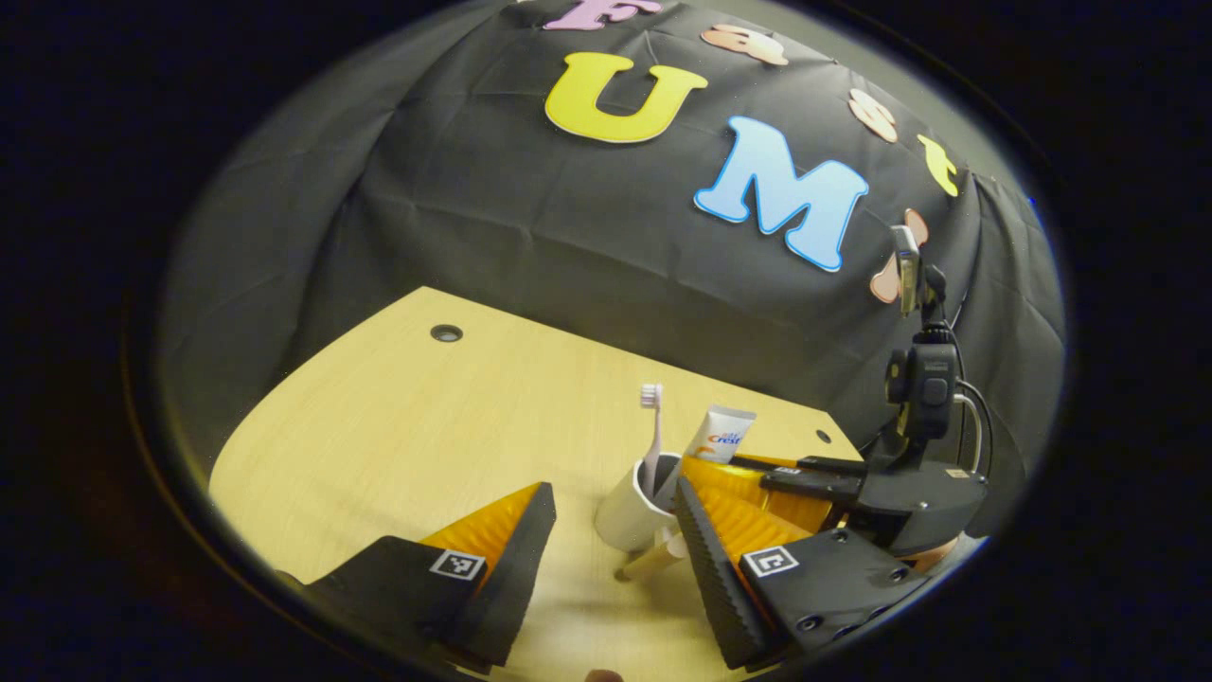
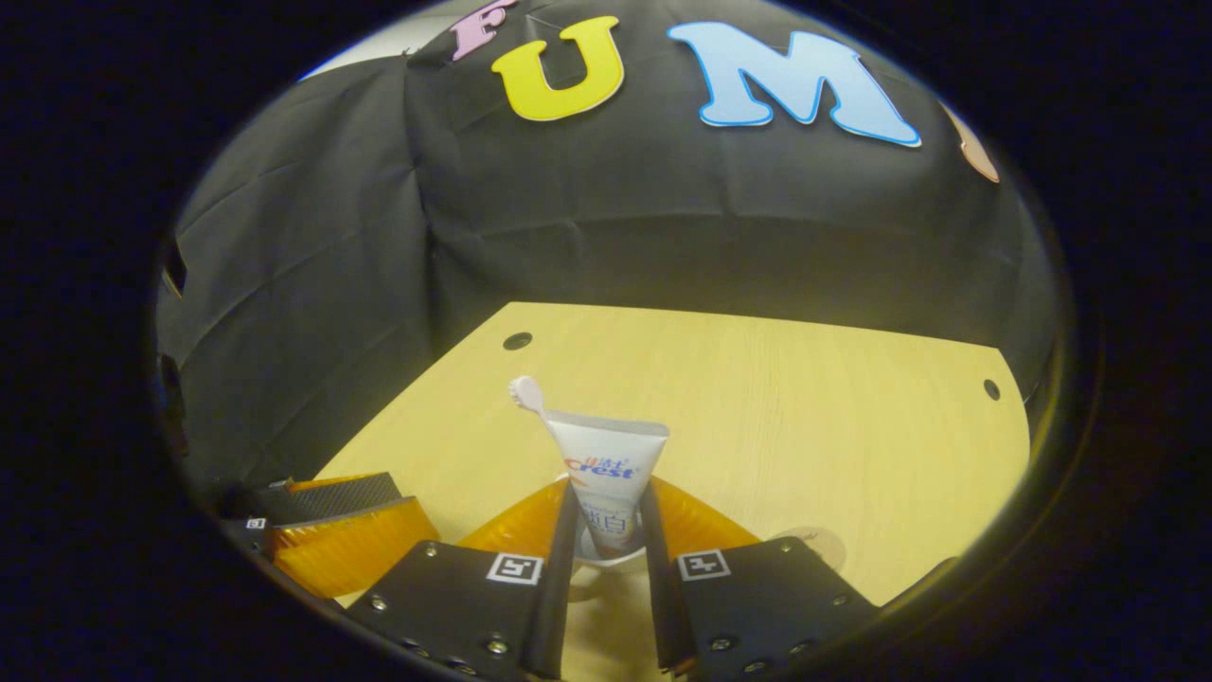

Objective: Put the toothbrush and toothpaste on the desktop into the cup, then pick up the cup and place it on the coaster on the desktop.

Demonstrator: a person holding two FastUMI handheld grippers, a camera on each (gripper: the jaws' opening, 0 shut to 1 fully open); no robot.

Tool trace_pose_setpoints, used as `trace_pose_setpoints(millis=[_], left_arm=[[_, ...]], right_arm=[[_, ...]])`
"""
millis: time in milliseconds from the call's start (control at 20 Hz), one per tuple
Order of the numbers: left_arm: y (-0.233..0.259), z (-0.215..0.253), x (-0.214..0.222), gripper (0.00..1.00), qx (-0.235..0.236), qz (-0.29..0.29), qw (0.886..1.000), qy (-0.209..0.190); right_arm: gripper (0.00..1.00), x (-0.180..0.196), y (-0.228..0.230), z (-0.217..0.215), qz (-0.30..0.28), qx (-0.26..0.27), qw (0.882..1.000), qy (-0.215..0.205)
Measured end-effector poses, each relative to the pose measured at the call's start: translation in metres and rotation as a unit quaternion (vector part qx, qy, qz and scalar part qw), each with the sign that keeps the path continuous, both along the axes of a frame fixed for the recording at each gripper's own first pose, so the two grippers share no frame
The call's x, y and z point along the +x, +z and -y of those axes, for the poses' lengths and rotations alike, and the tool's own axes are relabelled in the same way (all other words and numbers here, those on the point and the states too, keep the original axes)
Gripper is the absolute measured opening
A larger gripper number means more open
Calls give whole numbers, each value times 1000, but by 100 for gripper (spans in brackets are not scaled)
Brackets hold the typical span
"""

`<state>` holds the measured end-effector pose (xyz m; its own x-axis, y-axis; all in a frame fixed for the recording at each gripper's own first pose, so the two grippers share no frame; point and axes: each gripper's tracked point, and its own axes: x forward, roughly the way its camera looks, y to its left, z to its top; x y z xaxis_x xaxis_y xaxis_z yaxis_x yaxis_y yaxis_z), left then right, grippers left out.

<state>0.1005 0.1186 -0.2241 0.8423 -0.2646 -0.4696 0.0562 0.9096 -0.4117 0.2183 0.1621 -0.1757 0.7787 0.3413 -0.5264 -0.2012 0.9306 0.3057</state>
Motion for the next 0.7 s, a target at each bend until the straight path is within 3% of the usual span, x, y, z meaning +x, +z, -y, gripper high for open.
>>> trace_pose_setpoints(millis=[300,400,700], left_arm=[[2,4,-7,90,-3,-3,1000,4],[-3,-1,-7,88,1,-2,1000,11],[0,-4,-12,86,-4,-4,1000,20]], right_arm=[[37,-3,-6,0,-2,-14,1000,-4],[98,-8,-10,3,-14,-4,1000,-4],[98,-8,12,6,2,40,999,-23]])
